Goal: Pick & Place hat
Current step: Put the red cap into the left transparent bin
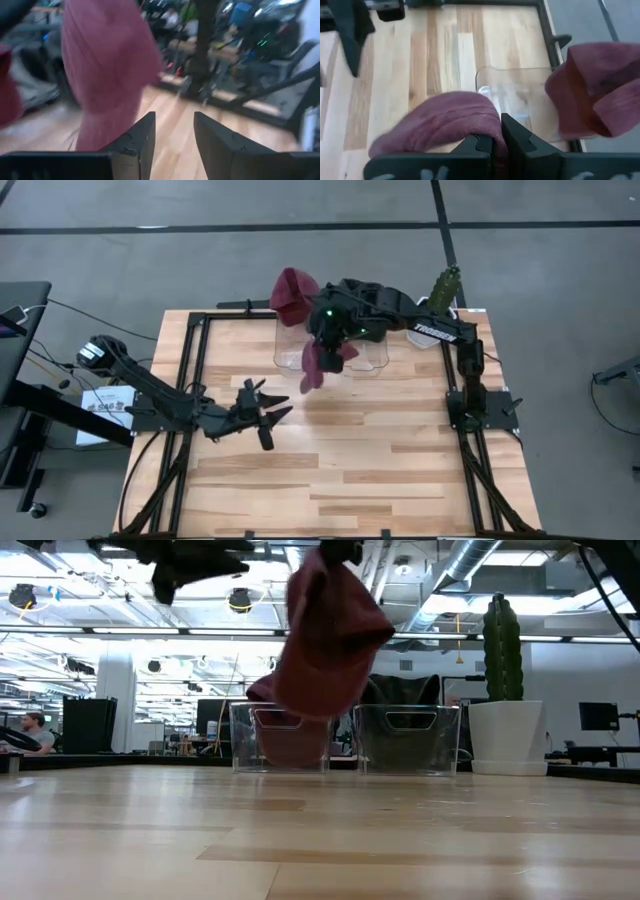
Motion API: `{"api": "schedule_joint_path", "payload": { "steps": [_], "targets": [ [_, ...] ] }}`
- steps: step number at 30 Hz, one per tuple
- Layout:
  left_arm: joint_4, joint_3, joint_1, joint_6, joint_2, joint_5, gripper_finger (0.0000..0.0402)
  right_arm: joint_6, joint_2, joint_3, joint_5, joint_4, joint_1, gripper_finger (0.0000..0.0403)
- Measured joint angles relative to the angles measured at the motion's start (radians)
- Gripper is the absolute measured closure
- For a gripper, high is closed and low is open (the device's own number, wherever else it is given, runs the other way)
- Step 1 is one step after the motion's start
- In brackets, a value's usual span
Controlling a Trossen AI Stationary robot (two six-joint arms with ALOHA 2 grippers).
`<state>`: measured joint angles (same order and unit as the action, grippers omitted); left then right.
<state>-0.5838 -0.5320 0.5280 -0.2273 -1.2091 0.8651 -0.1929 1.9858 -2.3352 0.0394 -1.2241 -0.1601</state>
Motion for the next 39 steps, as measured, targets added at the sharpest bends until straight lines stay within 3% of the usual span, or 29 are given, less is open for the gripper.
{"api": "schedule_joint_path", "payload": {
  "steps": [8,18,26,30,39],
  "targets": [
    [-0.277,0.000,-0.056,0.194,0.000,-0.312,0.0271,0.076,-0.001,0.001,0.039,-0.079,0.066,0.0396],
    [-0.300,-0.025,-0.180,0.298,-0.003,-0.346,0.0271,0.213,-0.001,0.001,0.043,-0.074,0.103,0.0391],
    [-0.300,-0.026,-0.330,0.303,-0.004,-0.369,0.0271,0.303,-0.001,0.001,0.126,-0.074,0.090,0.0394],
    [-0.300,-0.026,-0.411,0.278,-0.004,-0.446,0.0271,0.336,0.008,0.000,0.160,-0.069,0.059,0.0392],
    [-0.286,-0.027,-0.437,0.402,-0.021,-0.470,0.0247,0.371,0.034,0.002,0.196,-0.047,-0.004,0.0392]
  ]
}}
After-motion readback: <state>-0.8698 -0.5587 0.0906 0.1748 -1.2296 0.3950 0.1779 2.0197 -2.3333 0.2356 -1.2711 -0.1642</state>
